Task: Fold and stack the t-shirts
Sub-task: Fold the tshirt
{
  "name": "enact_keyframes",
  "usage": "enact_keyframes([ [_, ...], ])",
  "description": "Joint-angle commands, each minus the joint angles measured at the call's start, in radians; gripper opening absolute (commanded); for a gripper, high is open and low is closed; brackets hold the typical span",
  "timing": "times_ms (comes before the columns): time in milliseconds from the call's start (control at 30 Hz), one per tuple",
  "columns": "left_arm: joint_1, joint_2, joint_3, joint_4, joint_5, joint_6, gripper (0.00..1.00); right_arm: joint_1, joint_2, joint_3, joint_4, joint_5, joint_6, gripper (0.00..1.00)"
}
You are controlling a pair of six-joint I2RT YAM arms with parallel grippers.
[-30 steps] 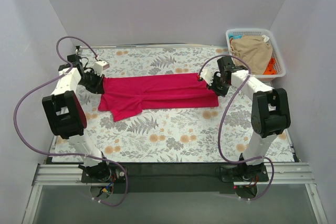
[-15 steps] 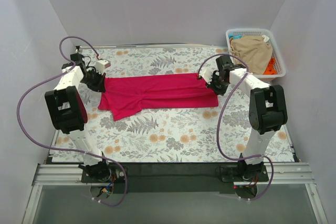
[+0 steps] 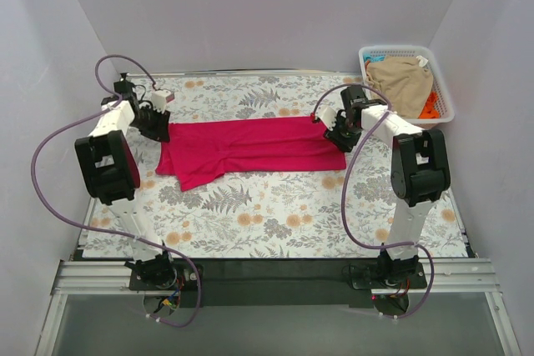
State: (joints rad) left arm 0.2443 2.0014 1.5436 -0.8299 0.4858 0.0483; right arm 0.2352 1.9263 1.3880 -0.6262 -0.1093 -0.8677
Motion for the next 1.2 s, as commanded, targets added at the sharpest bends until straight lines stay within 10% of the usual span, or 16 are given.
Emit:
enact_keyframes([
  [0, -0.007, -0.035, 0.081, 0.002, 0.013, -0.041, 0.27, -0.008, -0.023, 0.065, 0.008, 0.013, 0.036, 0.41],
  [233, -0.013, -0.263, -0.074, -0.078, 0.027, -0.051, 0.38, -0.008, -0.115, 0.082, -0.061, -0.015, 0.114, 0.46],
  [567, -0.154, -0.53, -0.496, -0.002, -0.141, -0.086, 0.38, -0.008, -0.159, -0.018, -0.147, -0.17, 0.259, 0.26],
  [1167, -0.333, -0.414, -0.637, 0.219, -0.297, -0.228, 0.42, -0.007, -0.069, -0.05, -0.056, -0.171, 0.364, 0.27],
])
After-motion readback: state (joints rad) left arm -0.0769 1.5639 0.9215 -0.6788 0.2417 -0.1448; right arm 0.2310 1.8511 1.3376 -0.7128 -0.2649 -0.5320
